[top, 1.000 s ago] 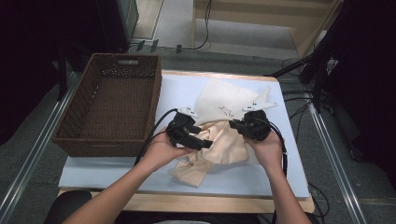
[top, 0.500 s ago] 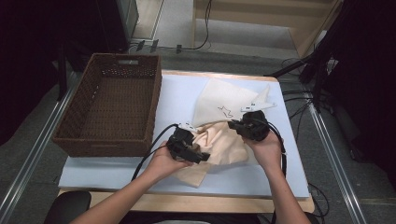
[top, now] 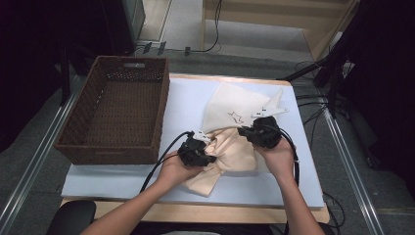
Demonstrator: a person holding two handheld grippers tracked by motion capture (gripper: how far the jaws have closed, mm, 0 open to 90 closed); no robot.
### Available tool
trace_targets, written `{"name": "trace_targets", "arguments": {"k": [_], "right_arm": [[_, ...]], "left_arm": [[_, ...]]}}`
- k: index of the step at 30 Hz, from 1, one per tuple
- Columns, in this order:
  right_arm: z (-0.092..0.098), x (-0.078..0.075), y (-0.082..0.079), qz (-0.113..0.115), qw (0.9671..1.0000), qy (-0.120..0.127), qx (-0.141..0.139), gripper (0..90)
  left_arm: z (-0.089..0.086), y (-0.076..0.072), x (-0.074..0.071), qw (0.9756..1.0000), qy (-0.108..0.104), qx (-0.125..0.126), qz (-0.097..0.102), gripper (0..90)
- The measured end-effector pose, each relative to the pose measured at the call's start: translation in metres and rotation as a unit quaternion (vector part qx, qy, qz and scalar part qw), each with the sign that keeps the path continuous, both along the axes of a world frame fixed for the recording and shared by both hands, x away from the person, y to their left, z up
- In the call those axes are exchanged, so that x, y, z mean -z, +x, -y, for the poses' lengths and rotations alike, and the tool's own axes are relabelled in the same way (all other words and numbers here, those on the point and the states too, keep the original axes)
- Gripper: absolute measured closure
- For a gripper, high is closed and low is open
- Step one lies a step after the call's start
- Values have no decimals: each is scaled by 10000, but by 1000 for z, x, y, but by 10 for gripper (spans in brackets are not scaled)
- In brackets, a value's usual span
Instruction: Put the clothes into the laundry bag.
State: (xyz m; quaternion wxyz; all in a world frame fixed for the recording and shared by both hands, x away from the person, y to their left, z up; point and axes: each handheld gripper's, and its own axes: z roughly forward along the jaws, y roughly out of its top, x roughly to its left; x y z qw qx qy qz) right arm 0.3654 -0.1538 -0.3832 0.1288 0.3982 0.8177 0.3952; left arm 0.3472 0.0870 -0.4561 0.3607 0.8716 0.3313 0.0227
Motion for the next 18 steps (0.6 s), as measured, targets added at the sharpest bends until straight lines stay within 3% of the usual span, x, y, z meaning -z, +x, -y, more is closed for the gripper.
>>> {"name": "trace_targets", "arguments": {"k": [4, 9, 18], "right_arm": [[-2, -1, 0, -3, 10000, 16, 7, 883], [-2, -1, 0, -5, 10000, 39, 4, 883], [-4, -5, -2, 38, 9999, 94, -27, 883]], "left_arm": [[0, 0, -1, 10000, -2, -15, -33, 784], [-1, 5, -15, 9995, -225, -81, -189, 797], [10, 11, -41, 9994, -332, -95, 46, 797]]}}
